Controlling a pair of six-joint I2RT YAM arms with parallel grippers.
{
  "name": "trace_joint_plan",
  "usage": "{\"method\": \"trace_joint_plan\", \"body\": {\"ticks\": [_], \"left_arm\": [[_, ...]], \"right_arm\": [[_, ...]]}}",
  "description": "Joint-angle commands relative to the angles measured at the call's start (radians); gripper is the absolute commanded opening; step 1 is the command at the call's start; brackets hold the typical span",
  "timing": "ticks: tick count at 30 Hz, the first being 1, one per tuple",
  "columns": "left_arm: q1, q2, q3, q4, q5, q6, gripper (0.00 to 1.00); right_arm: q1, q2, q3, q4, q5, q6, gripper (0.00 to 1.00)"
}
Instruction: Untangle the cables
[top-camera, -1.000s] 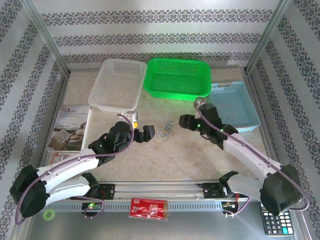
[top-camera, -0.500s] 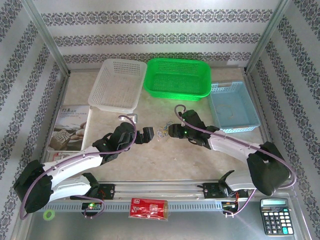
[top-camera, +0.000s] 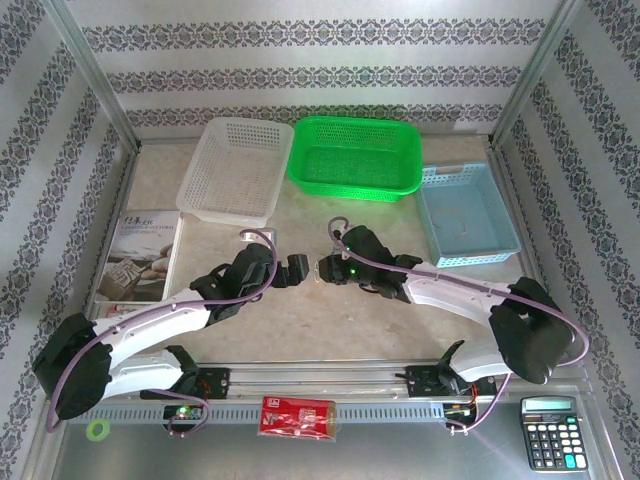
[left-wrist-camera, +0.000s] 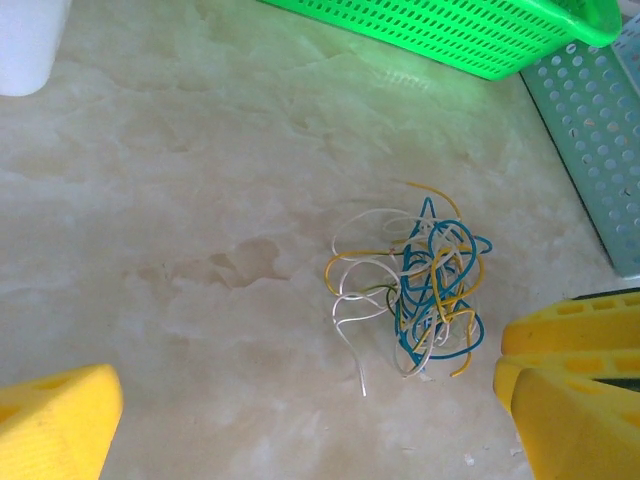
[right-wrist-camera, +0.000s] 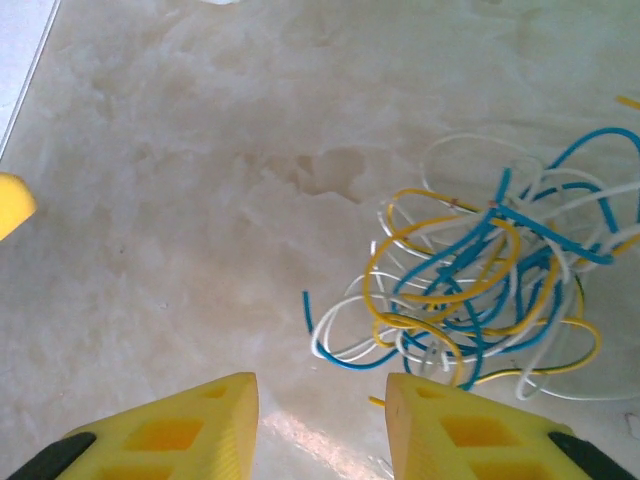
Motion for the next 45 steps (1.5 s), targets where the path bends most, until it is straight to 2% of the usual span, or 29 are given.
{"method": "trace_joint_plan", "body": {"ticks": [1,4,11,15,18,20,22,24,29,32,39,45], "left_arm": [[-0.017,-0.044,-0.012,-0.038,-0.061,-0.049,1.0],[-0.017,-0.095,-0.037,-0.045,-0.099,-0.07,1.0],[-0.015,-0.149,-0.042,-0.073,-0.127,-0.065,1.0],[-0.015,-0.147,-0.032,-0.088,-0.117,-0.055,1.0],[-0.015,-0.143,-0.032,-0.082,-0.114,-0.053,1.0],[-0.015,-0.138,-0.03,-0.077,-0.108,-0.049,1.0],[-0.015,-0.132,-0.026,-0.076,-0.103,-0.044,1.0],[-0.015,-0.125,-0.026,-0.066,-0.091,-0.038,1.0],[-0.015,-0.088,-0.025,-0.018,-0.032,-0.022,1.0],[-0.015,-0.061,-0.027,0.028,0.014,-0.017,1.0],[-0.014,0.008,-0.022,0.101,0.107,0.002,1.0],[-0.014,0.083,0.029,0.065,0.129,0.019,0.9]], "right_arm": [[0.017,0.035,0.036,0.008,0.073,0.03,0.43],[0.027,0.072,0.064,-0.003,0.108,0.044,0.49],[0.038,0.186,0.124,-0.042,0.228,0.062,0.47],[0.034,0.207,0.122,-0.066,0.276,0.052,0.39],[0.018,0.205,0.102,-0.065,0.27,0.046,0.24],[-0.004,0.191,0.08,-0.056,0.249,0.048,0.1],[-0.031,0.165,0.052,-0.03,0.206,0.056,0.0],[-0.06,0.13,0.021,0.008,0.15,0.068,0.0],[-0.149,0.05,-0.067,0.17,-0.088,0.122,0.0],[-0.182,0.023,-0.095,0.226,-0.177,0.158,0.0],[-0.193,0.003,-0.122,0.267,-0.23,0.194,0.0],[-0.206,-0.004,-0.15,0.278,-0.22,0.204,0.0]]}}
